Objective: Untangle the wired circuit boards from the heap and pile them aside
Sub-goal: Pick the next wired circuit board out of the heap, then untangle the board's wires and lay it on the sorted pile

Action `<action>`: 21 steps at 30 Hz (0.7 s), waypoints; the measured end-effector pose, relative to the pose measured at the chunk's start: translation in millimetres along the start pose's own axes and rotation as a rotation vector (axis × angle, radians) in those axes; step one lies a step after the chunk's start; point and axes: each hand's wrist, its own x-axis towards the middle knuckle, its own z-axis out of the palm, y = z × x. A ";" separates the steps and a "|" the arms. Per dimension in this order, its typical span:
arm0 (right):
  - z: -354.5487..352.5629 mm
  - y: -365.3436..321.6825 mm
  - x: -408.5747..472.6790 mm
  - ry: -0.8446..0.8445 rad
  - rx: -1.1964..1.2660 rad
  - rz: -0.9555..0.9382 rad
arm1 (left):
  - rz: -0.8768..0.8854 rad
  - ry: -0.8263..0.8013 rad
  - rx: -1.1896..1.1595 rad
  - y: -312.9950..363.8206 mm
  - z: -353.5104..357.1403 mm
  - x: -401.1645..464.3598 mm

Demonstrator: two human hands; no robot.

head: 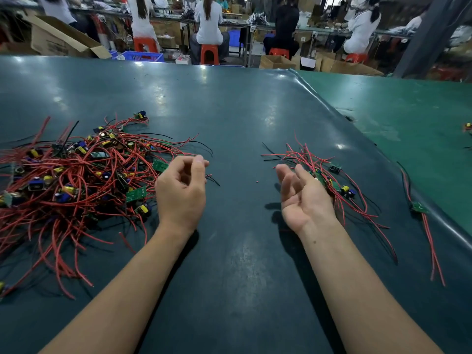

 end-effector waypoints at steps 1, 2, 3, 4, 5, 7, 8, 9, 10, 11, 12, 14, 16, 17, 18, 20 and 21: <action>0.6 1.1 -0.7 -0.020 -0.036 0.014 | 0.054 -0.008 0.135 -0.2 -0.7 -1.7; 1.3 2.4 -1.5 -0.040 -0.087 0.008 | 0.113 -0.005 0.271 -0.5 -1.8 -2.9; 1.5 3.6 -1.9 -0.056 -0.154 -0.015 | 0.174 0.003 0.402 -1.7 -3.0 -3.7; 1.6 4.7 -2.0 -0.072 -0.235 -0.043 | 0.216 0.007 0.530 -4.0 -3.9 -4.2; 1.8 5.8 -2.6 -0.089 -0.327 -0.068 | 0.224 -0.002 0.648 -7.0 -5.4 -3.8; 2.2 9.0 -3.9 -0.132 -0.491 -0.094 | 0.135 -0.064 0.839 -12.2 -9.5 -0.6; 2.5 11.0 -5.0 -0.156 -0.548 -0.096 | 0.072 -0.110 0.923 -14.1 -10.8 1.3; 3.0 12.9 -6.5 -0.179 -0.591 -0.098 | 0.027 -0.158 1.006 -15.4 -11.4 2.6; 3.6 14.6 -7.6 -0.198 -0.627 -0.102 | 0.009 -0.199 1.072 -16.2 -11.7 3.4; 3.8 15.9 -8.6 -0.214 -0.656 -0.109 | 0.012 -0.225 1.107 -16.5 -12.2 3.9; 4.2 16.9 -9.3 -0.228 -0.676 -0.113 | 0.025 -0.236 1.105 -16.3 -13.3 4.5; 4.2 17.4 -10.0 -0.241 -0.699 -0.114 | 0.052 -0.246 1.016 -16.8 -16.1 7.1; 4.3 17.3 -10.1 -0.243 -0.708 -0.114 | 0.069 -0.206 0.889 -15.3 -19.1 8.5; 4.4 17.1 -10.4 -0.244 -0.712 -0.114 | 0.088 -0.153 0.862 -12.7 -20.6 7.6; 4.5 16.7 -10.8 -0.247 -0.715 -0.114 | 0.116 -0.071 0.889 -9.5 -22.0 6.4; 4.3 16.2 -11.1 -0.254 -0.724 -0.114 | 0.119 0.086 1.007 -4.7 -26.7 5.6; 4.0 16.2 -11.0 -0.258 -0.727 -0.115 | 0.073 0.097 1.064 -3.5 -29.6 5.3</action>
